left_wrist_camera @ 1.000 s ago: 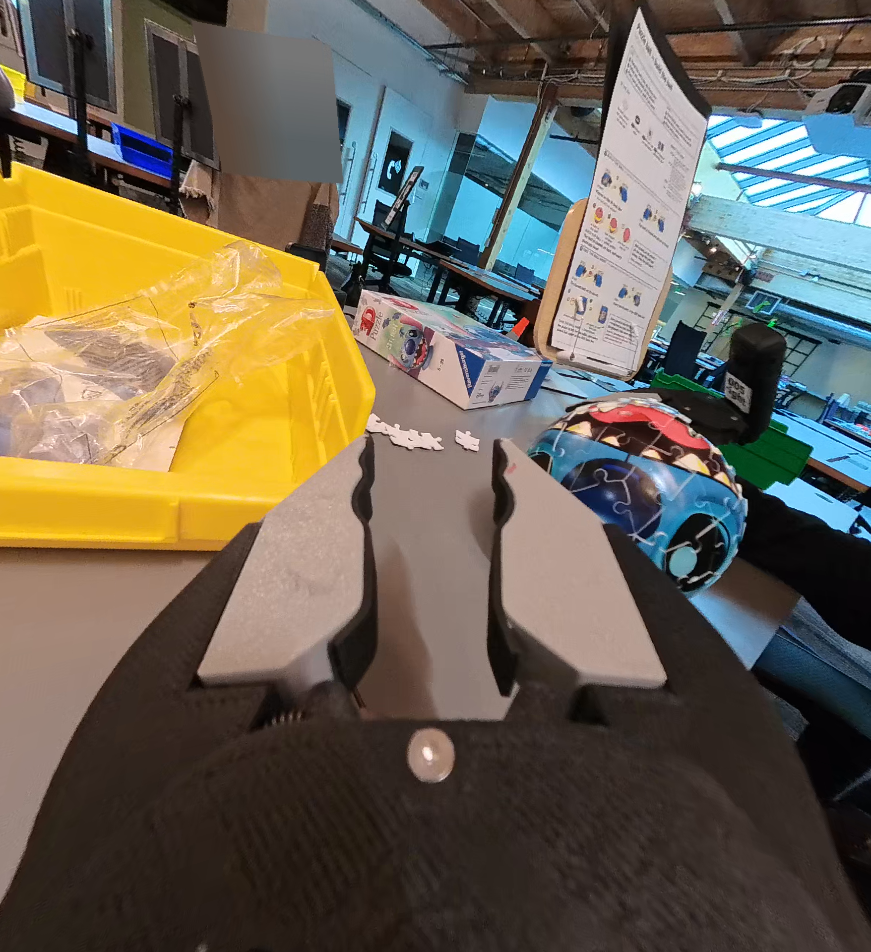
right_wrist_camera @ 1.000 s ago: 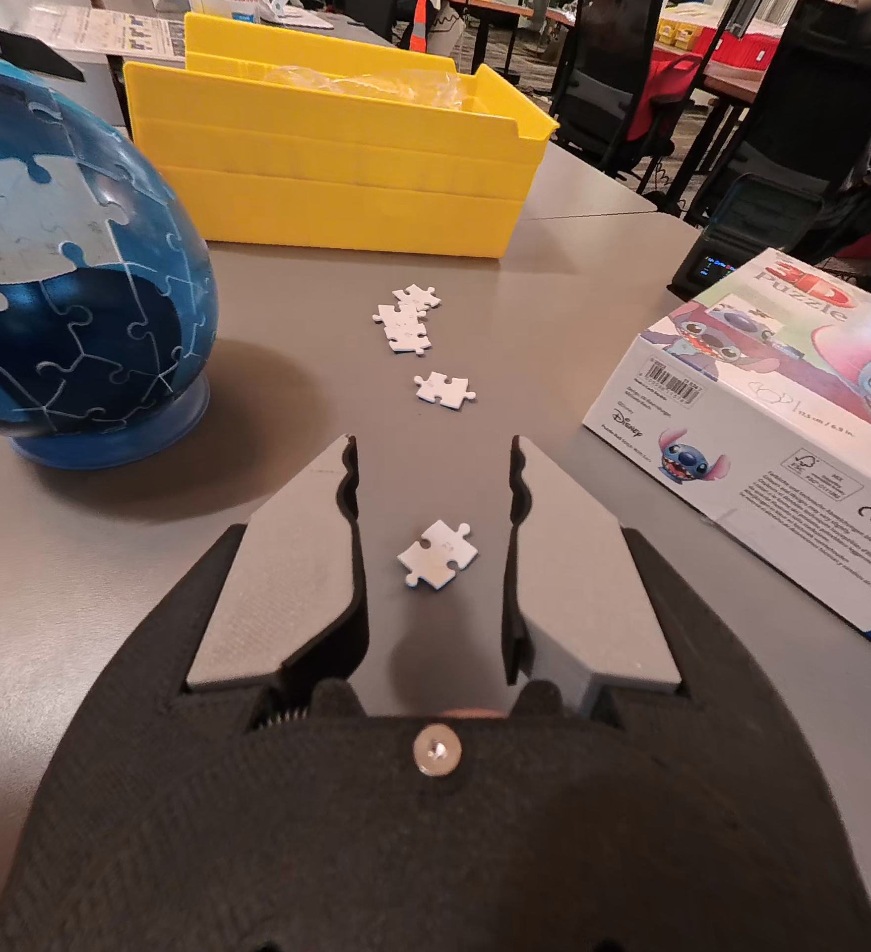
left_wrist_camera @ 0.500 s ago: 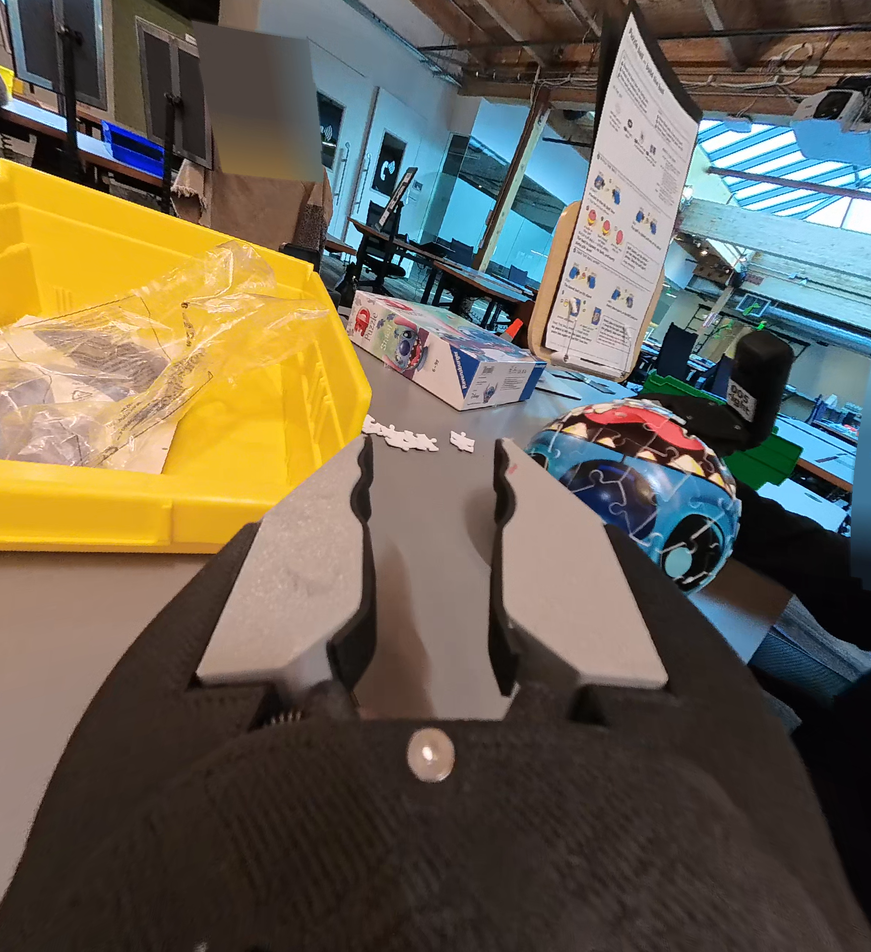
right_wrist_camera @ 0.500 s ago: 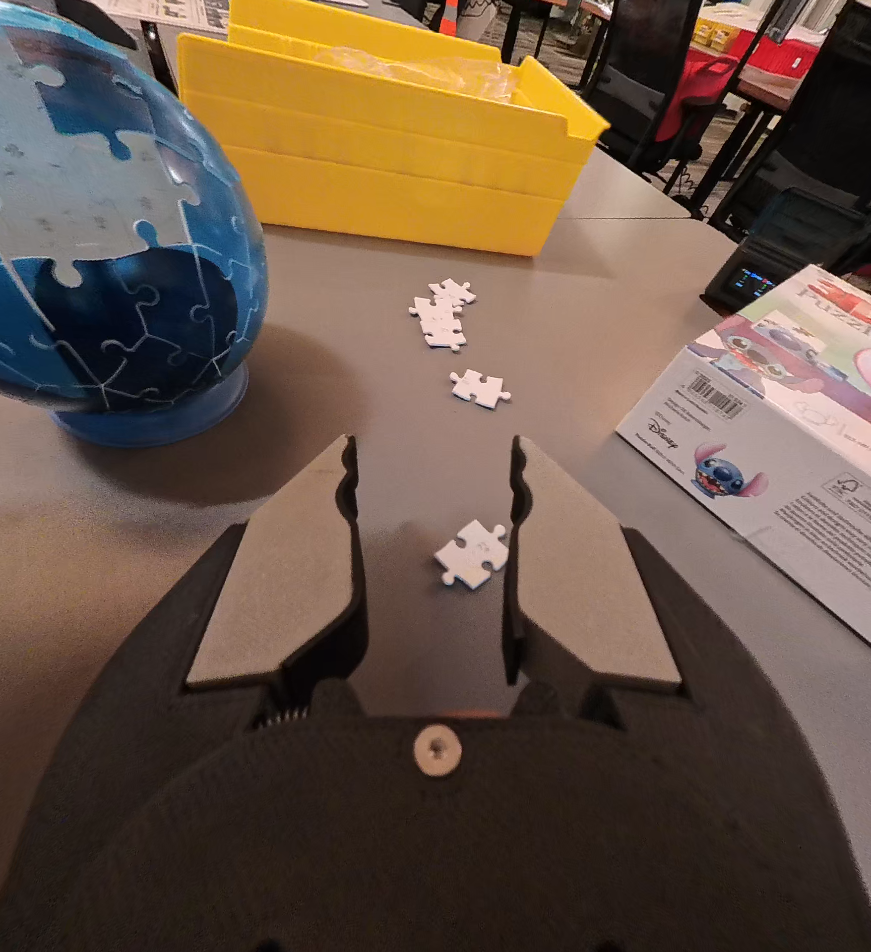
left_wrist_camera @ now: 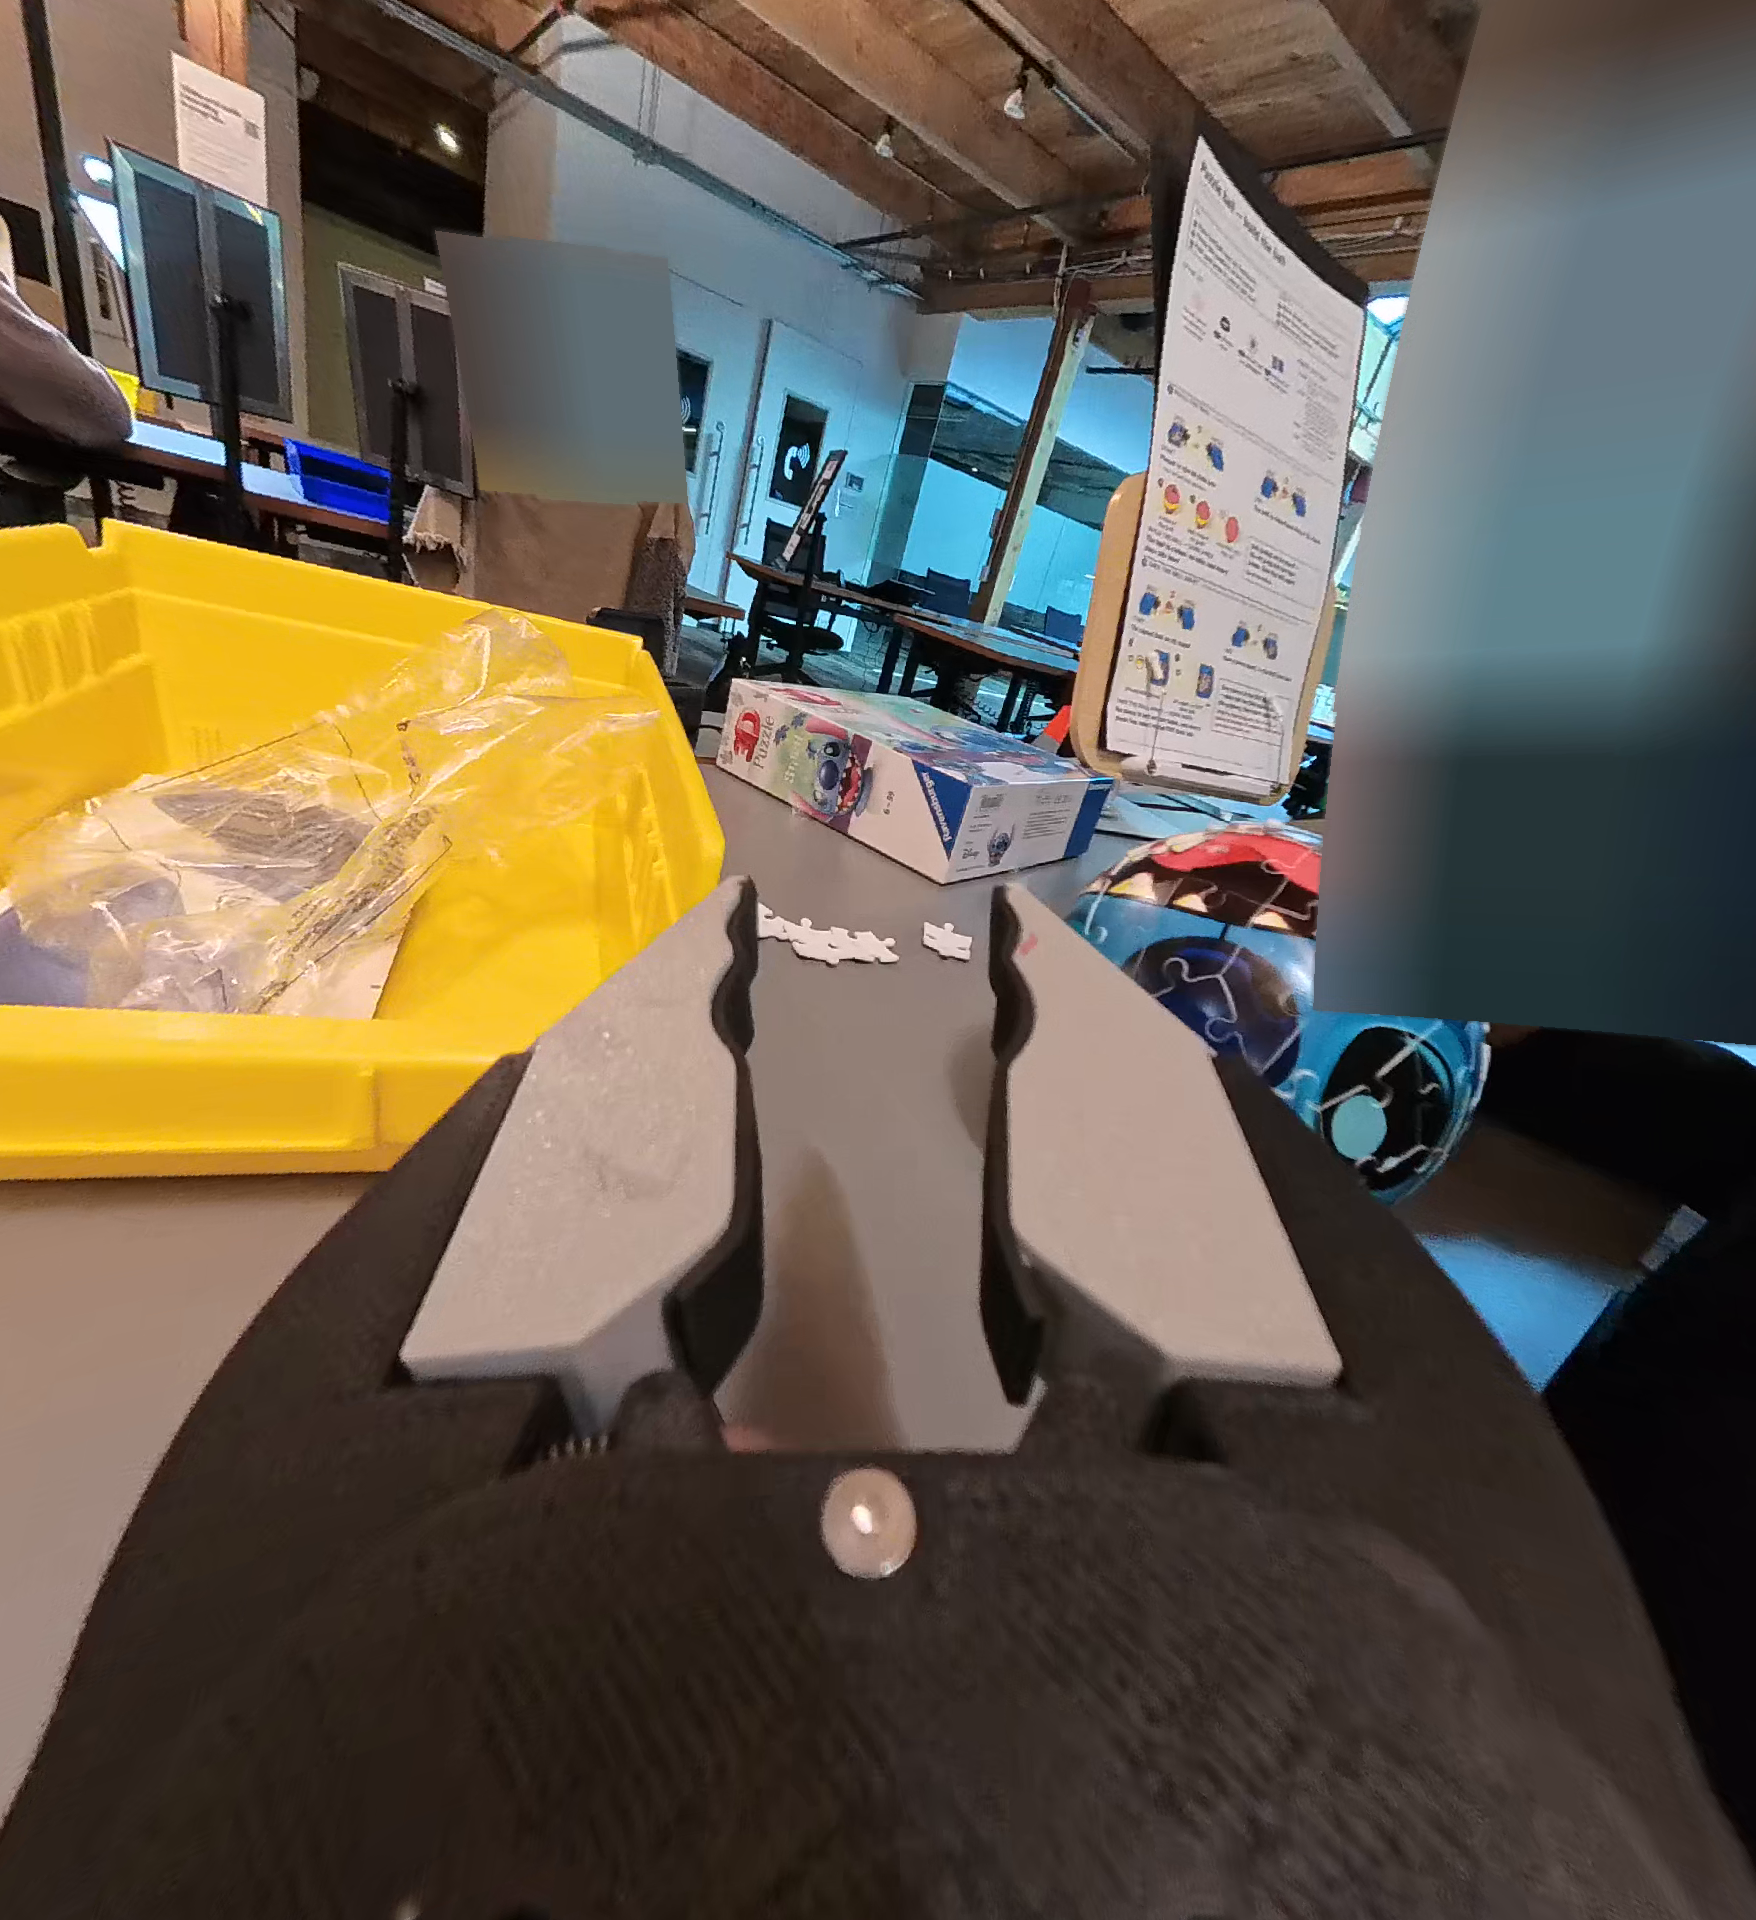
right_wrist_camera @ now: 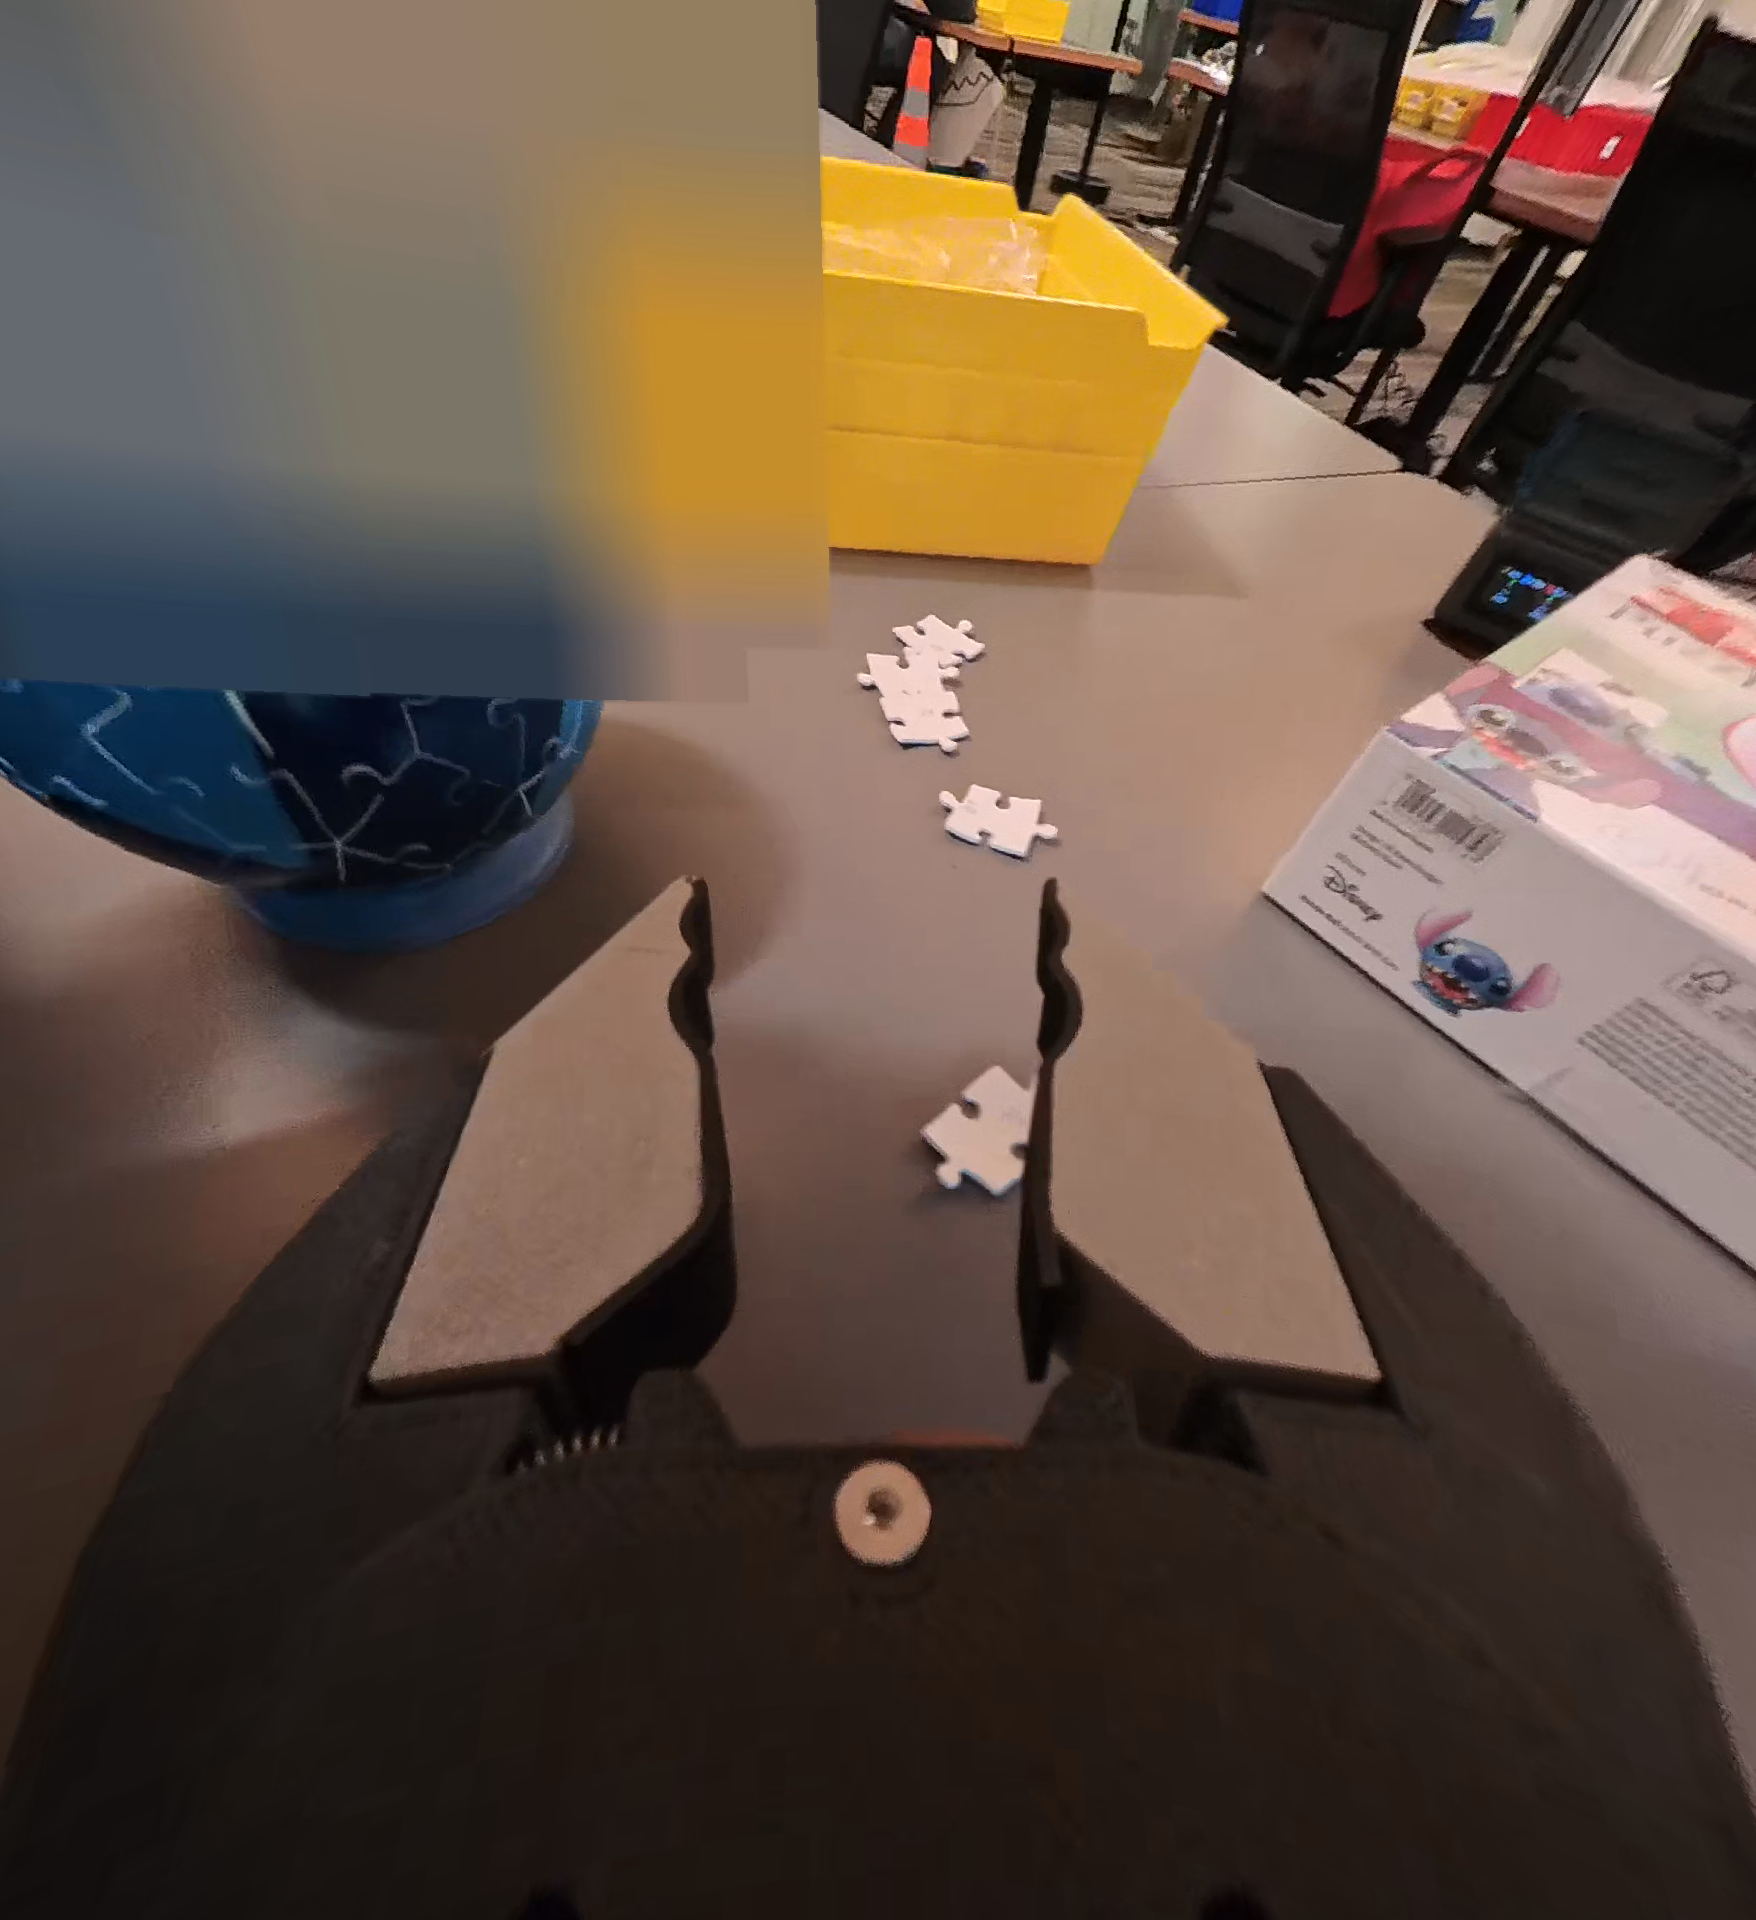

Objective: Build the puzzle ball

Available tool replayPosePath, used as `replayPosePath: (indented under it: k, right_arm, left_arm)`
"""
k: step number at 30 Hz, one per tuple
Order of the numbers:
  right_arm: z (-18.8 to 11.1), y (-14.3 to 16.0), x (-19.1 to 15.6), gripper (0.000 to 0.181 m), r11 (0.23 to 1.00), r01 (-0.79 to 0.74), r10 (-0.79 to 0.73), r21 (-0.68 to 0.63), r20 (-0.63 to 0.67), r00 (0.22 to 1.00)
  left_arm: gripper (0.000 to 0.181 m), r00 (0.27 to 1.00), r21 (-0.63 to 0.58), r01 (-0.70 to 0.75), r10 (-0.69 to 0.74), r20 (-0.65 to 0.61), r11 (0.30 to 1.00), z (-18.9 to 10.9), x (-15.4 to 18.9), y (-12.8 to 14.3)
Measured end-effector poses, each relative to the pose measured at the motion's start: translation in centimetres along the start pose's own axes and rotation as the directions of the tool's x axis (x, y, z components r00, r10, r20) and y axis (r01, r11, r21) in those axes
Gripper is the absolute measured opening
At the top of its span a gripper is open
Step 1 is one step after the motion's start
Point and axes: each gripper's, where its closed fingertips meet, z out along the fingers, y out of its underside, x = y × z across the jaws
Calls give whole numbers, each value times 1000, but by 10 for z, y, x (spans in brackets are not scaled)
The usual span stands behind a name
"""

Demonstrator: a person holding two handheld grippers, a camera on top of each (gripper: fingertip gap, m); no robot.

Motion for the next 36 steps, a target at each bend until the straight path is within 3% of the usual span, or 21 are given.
replayPosePath:
  k: [4,9,36]
  right_arm:
    - [-2,17,7,60,996,65,-68,-66,-38,997]
    - [-1,22,8,60,997,16,-17,-70,-5,1000]
    - [-26,-20,1,54,997,27,-24,71,-37,999]
  left_arm:
    - [42,1000,-16,17,-17,3,1000,2,-2,2]
    - [42,1000,-34,25,-25,11,999,4,-4,4]
    - [41,1000,29,12,-12,16,1000,-3,-3,-4]
